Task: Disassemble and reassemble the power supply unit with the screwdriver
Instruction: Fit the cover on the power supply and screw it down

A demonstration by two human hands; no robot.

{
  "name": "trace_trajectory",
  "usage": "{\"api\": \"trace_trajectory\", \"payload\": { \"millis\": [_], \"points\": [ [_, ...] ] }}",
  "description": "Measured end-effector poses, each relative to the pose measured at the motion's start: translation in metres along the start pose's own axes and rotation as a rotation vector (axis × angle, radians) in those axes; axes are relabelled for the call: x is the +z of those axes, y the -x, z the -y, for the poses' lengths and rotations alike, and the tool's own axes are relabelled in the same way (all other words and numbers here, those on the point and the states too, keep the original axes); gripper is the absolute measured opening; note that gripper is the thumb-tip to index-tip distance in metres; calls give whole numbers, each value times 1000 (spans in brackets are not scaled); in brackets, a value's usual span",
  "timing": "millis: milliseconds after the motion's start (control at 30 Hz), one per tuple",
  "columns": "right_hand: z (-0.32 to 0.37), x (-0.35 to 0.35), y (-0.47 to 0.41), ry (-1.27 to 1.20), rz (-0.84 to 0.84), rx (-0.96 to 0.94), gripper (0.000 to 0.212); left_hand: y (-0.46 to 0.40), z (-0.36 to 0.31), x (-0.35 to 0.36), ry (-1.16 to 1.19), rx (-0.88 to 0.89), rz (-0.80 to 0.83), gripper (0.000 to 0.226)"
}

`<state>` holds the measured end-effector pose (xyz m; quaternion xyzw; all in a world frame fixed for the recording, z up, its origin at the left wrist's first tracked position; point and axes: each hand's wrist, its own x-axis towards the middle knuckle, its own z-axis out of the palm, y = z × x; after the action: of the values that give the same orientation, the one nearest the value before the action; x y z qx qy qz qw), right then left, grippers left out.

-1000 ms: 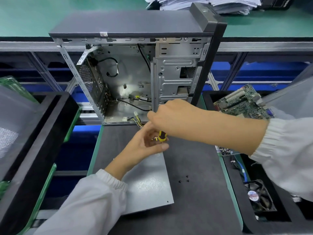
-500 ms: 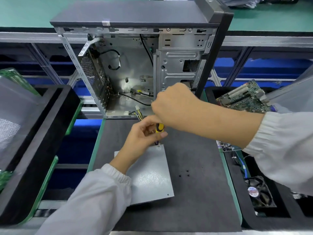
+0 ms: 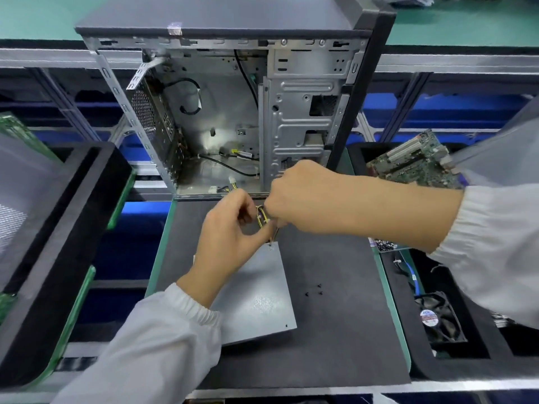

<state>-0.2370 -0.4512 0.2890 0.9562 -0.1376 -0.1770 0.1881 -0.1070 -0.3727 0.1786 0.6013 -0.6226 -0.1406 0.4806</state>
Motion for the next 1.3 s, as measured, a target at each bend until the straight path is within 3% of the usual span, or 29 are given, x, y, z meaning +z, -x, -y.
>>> {"api": "trace_trajectory", "payload": {
  "millis": [33, 67, 167, 233, 333, 467, 667, 733, 867, 933, 1100, 1300],
  "points": [
    [-7, 3, 7, -21, -12, 47, 23, 3, -7, 4, -69, 83, 0, 33],
    [-17, 8, 15, -77, -38, 110, 21, 4, -13, 12, -110, 117, 112, 32],
    [-49, 23, 44, -241, -55, 281, 33, -4, -18, 56, -416, 110, 714, 23],
    [-60, 36, 61, -295, -36, 344, 34, -10, -15, 90, -587, 110, 969, 14],
    [-59, 63, 76, -350, -1, 385, 35, -7, -11, 129, -657, 174, 1164, 27],
    [-48, 91, 91, -443, 47, 429, 33, -1, -4, 147, -644, 214, 1276, 26],
    [-41, 105, 110, -574, 7, 471, 31, -3, -3, 144, -584, 214, 1229, 13],
    [-42, 104, 120, -601, -22, 478, 30, -2, -5, 124, -393, 102, 1059, 8],
    [-42, 96, 133, -670, -90, 434, 36, 11, 0, 60, 161, -313, 507, 16],
    [-36, 87, 131, -737, -153, 395, 40, 23, 1, 40, 291, -398, 372, 19],
    [-9, 58, 120, -794, -221, 322, 35, 43, 1, 18, 453, -415, 257, 21],
    [17, 39, 113, -763, -202, 372, 38, 61, 2, 5, 581, -458, 234, 13]
  ]
}}
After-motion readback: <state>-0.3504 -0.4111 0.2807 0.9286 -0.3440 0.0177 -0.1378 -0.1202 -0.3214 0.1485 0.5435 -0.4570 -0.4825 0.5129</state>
